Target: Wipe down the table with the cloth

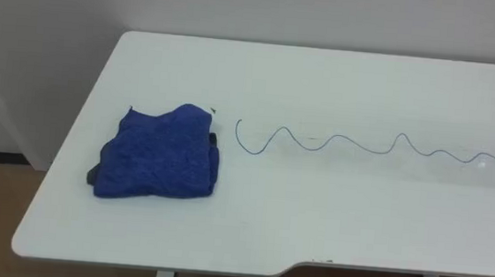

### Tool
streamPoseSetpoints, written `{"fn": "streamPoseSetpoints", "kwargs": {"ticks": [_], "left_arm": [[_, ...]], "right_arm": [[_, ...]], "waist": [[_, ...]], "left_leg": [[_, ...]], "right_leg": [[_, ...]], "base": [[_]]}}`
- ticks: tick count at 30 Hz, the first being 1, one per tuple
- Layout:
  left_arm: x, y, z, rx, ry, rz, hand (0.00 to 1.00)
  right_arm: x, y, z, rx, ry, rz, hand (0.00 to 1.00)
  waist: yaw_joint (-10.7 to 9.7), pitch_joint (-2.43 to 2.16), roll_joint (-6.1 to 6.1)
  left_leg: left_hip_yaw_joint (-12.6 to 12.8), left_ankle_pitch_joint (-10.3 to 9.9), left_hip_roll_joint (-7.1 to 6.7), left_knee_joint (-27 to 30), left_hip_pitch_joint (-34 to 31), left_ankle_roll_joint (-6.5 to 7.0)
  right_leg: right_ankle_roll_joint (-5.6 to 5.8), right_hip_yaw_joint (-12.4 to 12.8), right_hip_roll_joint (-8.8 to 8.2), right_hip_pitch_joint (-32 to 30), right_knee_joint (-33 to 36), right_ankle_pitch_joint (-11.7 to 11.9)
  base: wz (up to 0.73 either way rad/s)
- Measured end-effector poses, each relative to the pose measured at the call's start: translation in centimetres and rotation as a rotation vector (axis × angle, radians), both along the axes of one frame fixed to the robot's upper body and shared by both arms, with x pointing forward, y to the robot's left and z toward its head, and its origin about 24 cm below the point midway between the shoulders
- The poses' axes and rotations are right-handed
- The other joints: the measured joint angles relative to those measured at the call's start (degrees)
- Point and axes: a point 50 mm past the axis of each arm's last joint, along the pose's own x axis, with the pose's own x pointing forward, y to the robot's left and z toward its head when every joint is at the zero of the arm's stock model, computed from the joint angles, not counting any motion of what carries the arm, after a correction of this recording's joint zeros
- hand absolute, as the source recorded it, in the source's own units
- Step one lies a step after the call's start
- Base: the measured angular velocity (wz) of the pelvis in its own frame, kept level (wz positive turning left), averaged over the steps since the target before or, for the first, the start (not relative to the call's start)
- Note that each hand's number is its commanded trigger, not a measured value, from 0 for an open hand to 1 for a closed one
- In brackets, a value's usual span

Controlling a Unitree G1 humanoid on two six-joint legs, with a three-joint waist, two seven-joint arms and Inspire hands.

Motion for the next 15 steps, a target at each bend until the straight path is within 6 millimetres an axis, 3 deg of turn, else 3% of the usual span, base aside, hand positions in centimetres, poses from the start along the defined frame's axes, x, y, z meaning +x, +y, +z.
{"fn": "streamPoseSetpoints", "kwargs": {"ticks": [15], "left_arm": [[0.22, 0.01, 0.01, 0.000, -0.007, 0.000, 0.00]], "right_arm": [[0.17, 0.10, -0.02, 0.009, -0.008, -0.018, 0.00]], "waist": [[0.3, -0.02, 0.37]], "left_leg": [[0.1, 0.0, 0.01, 0.1, 0.1, 0.00]], "right_leg": [[0.00, -0.2, 0.00, -0.1, 0.0, 0.0]], "base": [[0.00]]}}
